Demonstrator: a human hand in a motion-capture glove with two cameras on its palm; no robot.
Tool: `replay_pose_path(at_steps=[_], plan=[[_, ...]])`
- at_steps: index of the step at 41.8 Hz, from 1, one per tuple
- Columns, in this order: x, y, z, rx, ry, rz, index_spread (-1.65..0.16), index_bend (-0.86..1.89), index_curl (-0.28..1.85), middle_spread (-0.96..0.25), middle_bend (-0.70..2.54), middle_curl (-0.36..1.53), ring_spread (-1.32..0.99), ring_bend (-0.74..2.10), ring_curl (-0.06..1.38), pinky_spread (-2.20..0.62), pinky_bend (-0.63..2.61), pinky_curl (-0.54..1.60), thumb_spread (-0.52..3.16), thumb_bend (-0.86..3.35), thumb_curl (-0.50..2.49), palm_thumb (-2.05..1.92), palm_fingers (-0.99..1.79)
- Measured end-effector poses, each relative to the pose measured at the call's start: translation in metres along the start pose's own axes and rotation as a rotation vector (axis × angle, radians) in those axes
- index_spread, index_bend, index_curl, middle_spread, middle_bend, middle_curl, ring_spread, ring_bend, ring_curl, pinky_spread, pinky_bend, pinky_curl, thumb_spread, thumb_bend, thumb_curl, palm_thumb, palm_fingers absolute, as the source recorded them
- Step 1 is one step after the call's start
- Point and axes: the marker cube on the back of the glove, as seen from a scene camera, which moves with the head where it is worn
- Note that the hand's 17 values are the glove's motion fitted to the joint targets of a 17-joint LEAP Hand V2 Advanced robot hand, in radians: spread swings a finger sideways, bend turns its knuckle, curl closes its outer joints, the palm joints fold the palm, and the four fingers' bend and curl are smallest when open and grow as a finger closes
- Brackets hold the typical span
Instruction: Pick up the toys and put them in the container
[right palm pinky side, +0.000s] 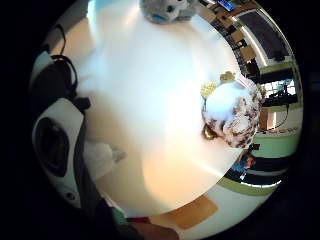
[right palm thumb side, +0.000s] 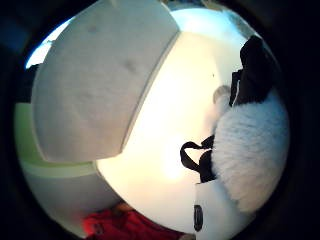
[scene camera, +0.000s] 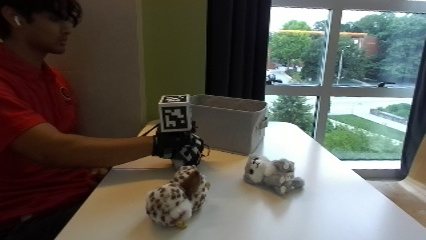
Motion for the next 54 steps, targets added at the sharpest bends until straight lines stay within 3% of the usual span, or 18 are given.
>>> replay_pose_path(at_steps=[13,25,43,54], plan=[[0.001,-0.018,-0.059,0.054,-0.08,0.036,-0.45,0.47,0.72,-0.41,0.7,0.53,-0.51,0.86,0.41,-0.47,0.85,0.38,0.6,0.12,0.76,0.64,1.12],[-0.037,-0.056,-0.128,0.117,-0.125,-0.048,-0.46,0.47,0.83,-0.41,0.7,0.58,-0.52,0.85,0.44,-0.47,0.86,0.4,0.52,0.11,0.85,0.64,1.03],[-0.099,-0.105,-0.159,0.139,-0.131,-0.171,-0.49,0.42,0.98,-0.42,0.68,0.65,-0.53,0.84,0.47,-0.46,0.87,0.41,0.46,0.09,0.97,0.64,1.0],[-0.172,-0.124,-0.165,0.126,-0.154,-0.265,-0.5,0.4,1.05,-0.43,0.63,0.68,-0.54,0.83,0.49,-0.46,0.88,0.41,0.45,0.07,1.02,0.63,0.97]])
